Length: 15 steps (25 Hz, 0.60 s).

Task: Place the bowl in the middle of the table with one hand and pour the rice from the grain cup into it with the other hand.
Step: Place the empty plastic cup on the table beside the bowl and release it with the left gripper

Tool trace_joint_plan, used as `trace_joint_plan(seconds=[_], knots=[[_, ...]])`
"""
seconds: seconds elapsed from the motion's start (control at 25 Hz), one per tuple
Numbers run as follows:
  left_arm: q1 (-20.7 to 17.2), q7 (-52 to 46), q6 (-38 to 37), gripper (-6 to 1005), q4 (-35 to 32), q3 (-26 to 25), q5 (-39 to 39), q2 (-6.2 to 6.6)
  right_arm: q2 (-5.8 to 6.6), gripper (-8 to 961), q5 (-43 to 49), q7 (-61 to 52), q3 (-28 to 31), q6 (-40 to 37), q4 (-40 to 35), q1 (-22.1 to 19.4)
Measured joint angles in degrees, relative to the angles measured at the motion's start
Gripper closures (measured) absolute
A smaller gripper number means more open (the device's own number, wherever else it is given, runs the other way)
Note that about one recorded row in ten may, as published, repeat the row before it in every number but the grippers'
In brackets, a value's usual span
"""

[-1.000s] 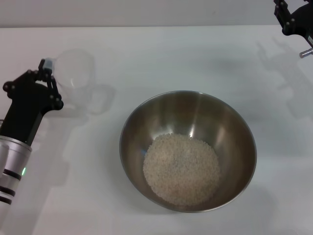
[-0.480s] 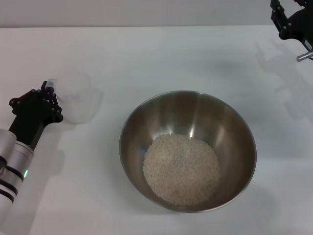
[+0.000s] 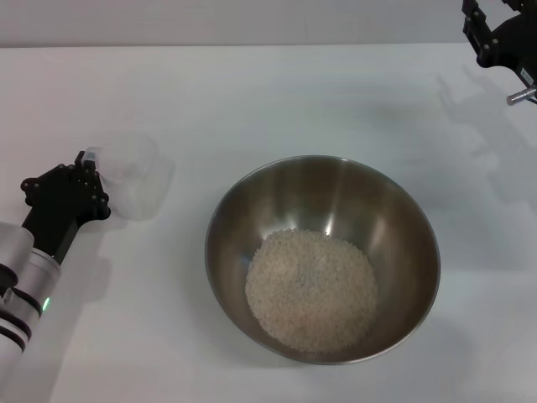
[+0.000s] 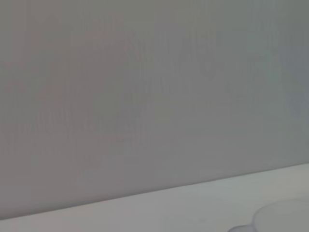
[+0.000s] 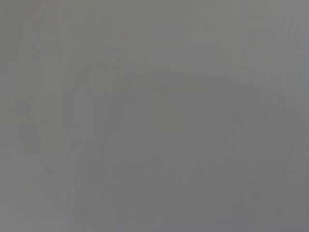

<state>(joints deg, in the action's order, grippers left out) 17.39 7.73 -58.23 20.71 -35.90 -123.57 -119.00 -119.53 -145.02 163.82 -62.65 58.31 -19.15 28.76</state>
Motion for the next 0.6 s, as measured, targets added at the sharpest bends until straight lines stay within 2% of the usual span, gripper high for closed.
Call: trace_joint_plan(seconds=[0.32,0.52,0.6], knots=[[-1.24,-0.09,-0.4,921,0.39,1.31,-0.64,0.17,0.14,500,0.0,0.0,0.0,-0.11,0.0,0.19],[-2.25,-0.12,-0.89,739,0.54,1.44,-0.65,0.24,0.22,500,0.0,0.0,0.0,-0.13,0.0,0.32],[-2.49,-0.12,-1.21,626,0.53,1.48,-0.67,0.25,0.23,500,0.0,-0.01,0.0,-0.13,0.0,0.32]])
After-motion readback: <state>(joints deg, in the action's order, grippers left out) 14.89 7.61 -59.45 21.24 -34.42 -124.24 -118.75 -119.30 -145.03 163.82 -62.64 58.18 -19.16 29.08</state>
